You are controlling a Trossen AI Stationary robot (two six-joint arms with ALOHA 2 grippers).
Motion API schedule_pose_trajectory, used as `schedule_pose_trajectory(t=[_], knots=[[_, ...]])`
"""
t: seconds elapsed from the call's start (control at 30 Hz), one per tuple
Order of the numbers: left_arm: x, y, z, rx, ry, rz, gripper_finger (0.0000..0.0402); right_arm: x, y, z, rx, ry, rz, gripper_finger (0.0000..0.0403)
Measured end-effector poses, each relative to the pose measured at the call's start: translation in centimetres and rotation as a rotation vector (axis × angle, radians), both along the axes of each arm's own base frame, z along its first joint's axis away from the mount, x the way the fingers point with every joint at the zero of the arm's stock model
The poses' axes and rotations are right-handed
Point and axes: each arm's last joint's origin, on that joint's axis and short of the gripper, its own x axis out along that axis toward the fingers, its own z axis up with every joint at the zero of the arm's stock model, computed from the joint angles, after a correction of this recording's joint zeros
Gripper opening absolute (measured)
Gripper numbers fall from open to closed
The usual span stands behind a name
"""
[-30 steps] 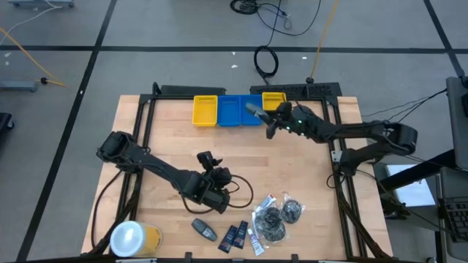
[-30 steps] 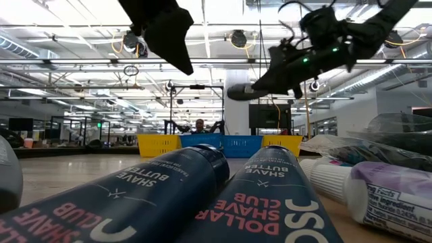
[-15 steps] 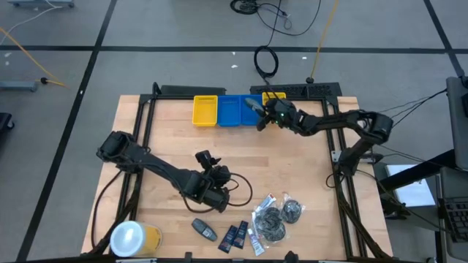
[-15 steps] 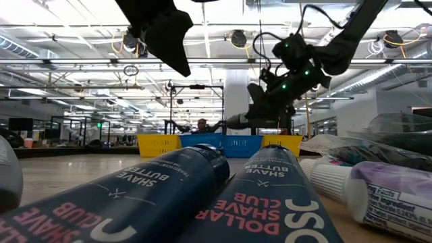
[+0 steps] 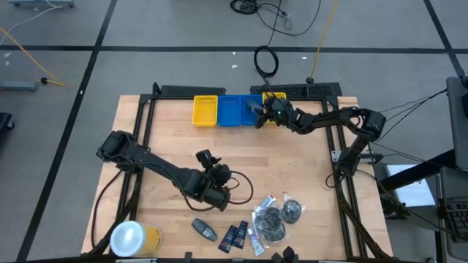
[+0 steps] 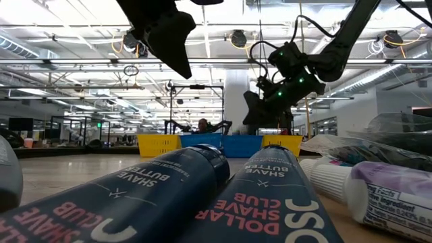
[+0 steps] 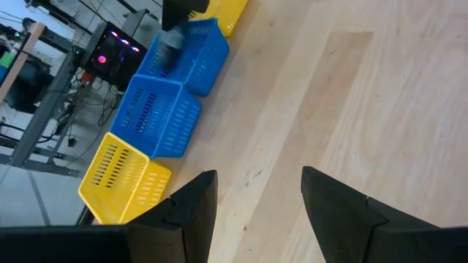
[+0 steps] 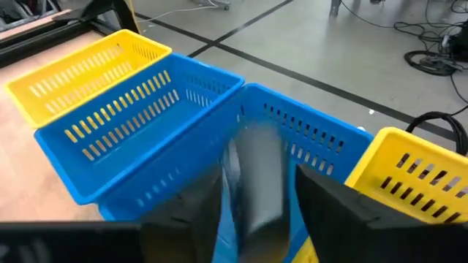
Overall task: Pick & Place Travel size toiletries
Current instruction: Put the top deodorant cream into the right blue bin, then put the deodorant cream into the right blue bin
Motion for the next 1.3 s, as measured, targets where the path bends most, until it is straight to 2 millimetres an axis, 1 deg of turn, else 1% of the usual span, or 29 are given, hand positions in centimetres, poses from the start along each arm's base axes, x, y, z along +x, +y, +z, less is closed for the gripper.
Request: schedule_pose_trajectory(t=[0.07,0.13,0.3,0.47,0.6,0.77,0.97,1.13,1.3], knots=[[0.0,0.0,0.0,0.000,-0.001,0.000,0.0198,0.0,0.0,0.0,0.000,0.000,-0.001,0.0190],[0.0,0.0,0.0,-0.001,-0.001,0.000,0.0198,0.0,0.0,0.0,0.000,0.001,-0.001,0.0192],[0.0,0.0,0.0,0.001,0.003,-0.003,0.0198,0.0,0.0,0.0,0.000,-0.004,0.005,0.0181],[0.0,0.0,0.0,-0.001,0.004,-0.004,0.0198,0.4,0.3,0.4,0.012,-0.061,0.099,0.0170],[0.0,-0.1,-0.2,-0.061,0.034,-0.020,0.0198,0.7,0.8,0.8,0.034,-0.097,0.201,0.0167],[-0.4,-0.8,-0.4,-0.134,0.087,-0.060,0.0198,1.2,2.9,2.3,0.001,-0.099,0.339,0.0166],[-0.9,-2.2,-0.7,-0.238,0.194,-0.188,0.0198,1.1,5.8,4.5,-0.033,-0.074,0.441,0.0166],[-1.6,-4.0,-1.0,-0.440,0.340,-0.365,0.0198,0.8,8.0,5.5,-0.020,-0.042,0.506,0.0166],[-2.5,-5.7,-1.1,-0.683,0.443,-0.464,0.0198,0.8,9.4,5.9,-0.016,-0.031,0.547,0.0166]])
